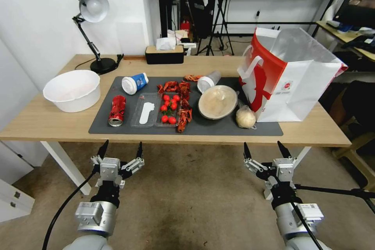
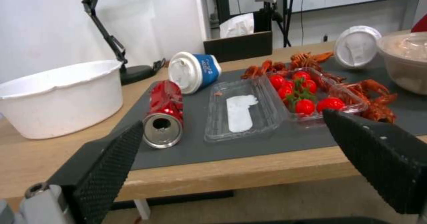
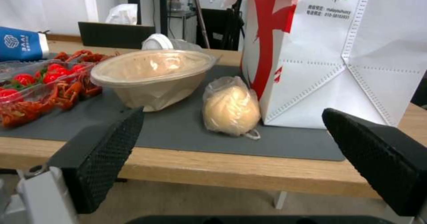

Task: Pick up the trash from the table and place it into the takeout bag.

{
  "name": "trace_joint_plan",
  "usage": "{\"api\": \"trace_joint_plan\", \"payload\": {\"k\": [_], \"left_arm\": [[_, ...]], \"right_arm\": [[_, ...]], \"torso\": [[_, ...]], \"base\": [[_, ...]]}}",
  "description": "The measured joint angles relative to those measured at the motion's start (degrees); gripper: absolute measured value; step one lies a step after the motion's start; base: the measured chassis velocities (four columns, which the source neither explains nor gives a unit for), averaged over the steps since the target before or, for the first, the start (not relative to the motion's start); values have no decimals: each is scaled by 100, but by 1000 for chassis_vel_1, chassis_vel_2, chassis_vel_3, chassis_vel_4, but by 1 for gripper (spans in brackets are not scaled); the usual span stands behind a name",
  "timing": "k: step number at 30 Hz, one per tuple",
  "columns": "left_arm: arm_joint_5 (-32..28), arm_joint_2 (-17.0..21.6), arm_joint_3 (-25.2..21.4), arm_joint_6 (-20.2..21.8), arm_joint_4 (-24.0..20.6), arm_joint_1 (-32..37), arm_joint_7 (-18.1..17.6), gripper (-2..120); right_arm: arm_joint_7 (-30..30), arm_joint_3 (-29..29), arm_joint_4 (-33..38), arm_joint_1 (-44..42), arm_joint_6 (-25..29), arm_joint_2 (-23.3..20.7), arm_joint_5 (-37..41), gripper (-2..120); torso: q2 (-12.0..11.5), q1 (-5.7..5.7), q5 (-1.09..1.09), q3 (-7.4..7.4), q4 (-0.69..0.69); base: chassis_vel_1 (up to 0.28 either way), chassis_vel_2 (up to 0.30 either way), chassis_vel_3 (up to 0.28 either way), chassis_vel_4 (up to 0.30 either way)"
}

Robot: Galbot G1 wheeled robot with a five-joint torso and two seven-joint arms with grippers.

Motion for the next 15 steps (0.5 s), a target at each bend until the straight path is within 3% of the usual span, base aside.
{"api": "trace_joint_plan", "payload": {"k": [15], "left_arm": [[0, 0, 0, 0, 0, 0, 0, 100]], "right_arm": [[0, 0, 0, 0, 0, 0, 0, 100]], "torso": [[0, 0, 0, 0, 0]], "base": [[0, 0, 0, 0]]}}
